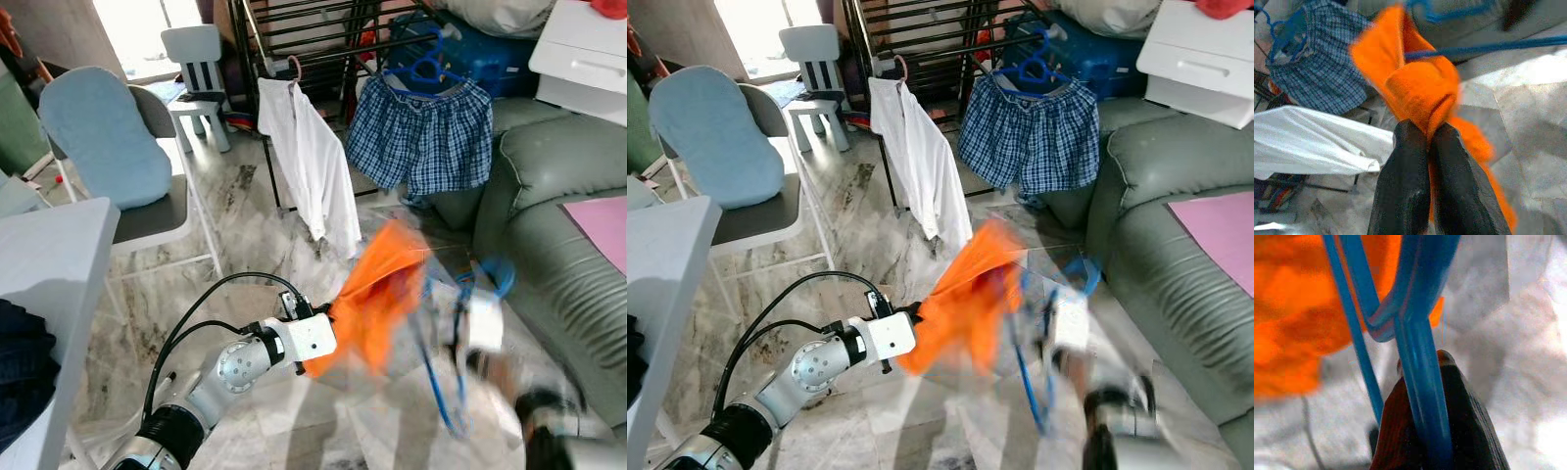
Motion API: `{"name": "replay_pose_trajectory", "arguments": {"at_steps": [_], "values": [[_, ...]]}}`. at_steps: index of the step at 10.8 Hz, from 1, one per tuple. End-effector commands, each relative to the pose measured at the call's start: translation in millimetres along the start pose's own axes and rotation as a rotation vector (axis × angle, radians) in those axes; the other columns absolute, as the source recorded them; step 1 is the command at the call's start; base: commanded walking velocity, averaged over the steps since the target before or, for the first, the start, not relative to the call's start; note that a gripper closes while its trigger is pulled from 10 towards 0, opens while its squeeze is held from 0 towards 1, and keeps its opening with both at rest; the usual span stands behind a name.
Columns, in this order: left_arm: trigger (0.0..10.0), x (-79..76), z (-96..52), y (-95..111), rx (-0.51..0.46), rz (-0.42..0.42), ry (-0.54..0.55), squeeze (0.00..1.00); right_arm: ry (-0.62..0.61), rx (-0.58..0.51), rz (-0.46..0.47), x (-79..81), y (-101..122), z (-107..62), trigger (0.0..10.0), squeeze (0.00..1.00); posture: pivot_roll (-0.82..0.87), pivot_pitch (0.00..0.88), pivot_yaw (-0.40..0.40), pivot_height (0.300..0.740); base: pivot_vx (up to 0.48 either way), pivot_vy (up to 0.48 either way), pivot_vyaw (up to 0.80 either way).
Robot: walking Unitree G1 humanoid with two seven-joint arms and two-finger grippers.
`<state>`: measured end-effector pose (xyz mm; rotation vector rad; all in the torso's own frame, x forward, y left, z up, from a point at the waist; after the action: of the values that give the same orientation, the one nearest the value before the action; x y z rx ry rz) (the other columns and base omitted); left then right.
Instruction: Hang hanger
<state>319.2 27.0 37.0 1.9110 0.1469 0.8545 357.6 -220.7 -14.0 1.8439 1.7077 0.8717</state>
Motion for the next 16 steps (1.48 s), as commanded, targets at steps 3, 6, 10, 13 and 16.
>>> {"name": "replay_pose_trajectory", "arguments": {"at_steps": [3,6,10,13,16], "values": [[10.0,-14.2,-3.5,-16,0.055,-0.016,-0.061,0.0,0.144,-0.283,0.241,51.7,107,-9.5,10.0,0.0,-0.19,0.0,0.087,0.74,0.0,0.0,0.0],[10.0,-20.7,-3.3,-25,0.088,-0.022,-0.081,0.0,0.357,-0.378,0.34,119.0,158,-26.0,10.0,0.0,-0.2,0.0,0.095,0.74,0.0,0.0,0.0],[10.0,-27.5,-1.5,-29,0.105,-0.05,-0.106,0.0,0.352,-0.384,-0.357,131.9,110,-23.0,10.0,0.0,-0.2,0.0,0.1,0.74,0.0,0.0,0.0],[10.0,-26.3,1.8,-26,0.092,-0.072,-0.101,0.45,0.23,-0.427,-0.543,105.7,85,-21.7,10.0,0.0,-0.22,0.0,0.122,0.74,0.0,0.0,0.0],[10.0,-31.3,4.9,-19,0.063,-0.151,-0.139,1.0,0.167,-0.473,-0.564,91.5,83,-25.1,10.0,0.0,-0.24,0.0,0.137,0.74,0.0,0.0,0.0]]}}
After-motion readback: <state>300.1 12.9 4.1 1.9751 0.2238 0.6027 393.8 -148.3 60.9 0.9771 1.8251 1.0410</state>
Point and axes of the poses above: a point about 5 cm out from each wrist's last joint towards the gripper, its own z axis pointing out of the wrist towards the gripper, its own y axis along the axis of the wrist's last joint, x = y × z, the point moved 6 cm from there along z, pointing out of the wrist towards the gripper, and after that the axes turned 10 degrees about -z, right-handed, at the moved point
